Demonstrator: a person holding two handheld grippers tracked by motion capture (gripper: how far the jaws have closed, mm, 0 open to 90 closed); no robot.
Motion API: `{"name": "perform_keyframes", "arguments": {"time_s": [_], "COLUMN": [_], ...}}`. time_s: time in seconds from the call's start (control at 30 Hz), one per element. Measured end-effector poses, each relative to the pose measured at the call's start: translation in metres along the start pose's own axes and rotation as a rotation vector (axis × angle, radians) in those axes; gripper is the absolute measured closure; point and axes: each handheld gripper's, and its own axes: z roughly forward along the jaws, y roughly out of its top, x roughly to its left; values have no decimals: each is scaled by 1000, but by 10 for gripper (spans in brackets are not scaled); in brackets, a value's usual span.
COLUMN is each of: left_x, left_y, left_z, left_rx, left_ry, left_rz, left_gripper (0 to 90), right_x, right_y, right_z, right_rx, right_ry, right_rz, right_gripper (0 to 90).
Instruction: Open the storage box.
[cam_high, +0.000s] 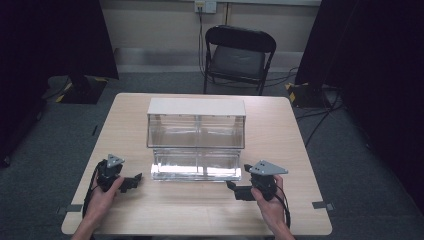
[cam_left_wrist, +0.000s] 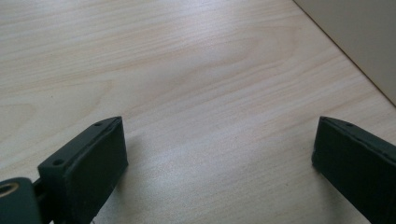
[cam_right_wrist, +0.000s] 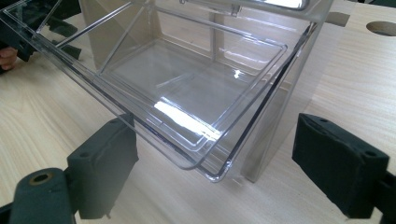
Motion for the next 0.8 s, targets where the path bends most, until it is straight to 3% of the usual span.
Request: {"name": "perform_keyframes", "arguments": {"time_s": [0.8], "left_x": [0], "left_y": [0], "left_z": [0], "left_rx": [1], "left_ry": [3], "left_rz": [5], "left_gripper": [26], "right_x": [0], "right_y": [11], "right_z": [-5], "right_rx": [-11], "right_ry": [23], "right_rz": [-2], "right_gripper": [133]}}
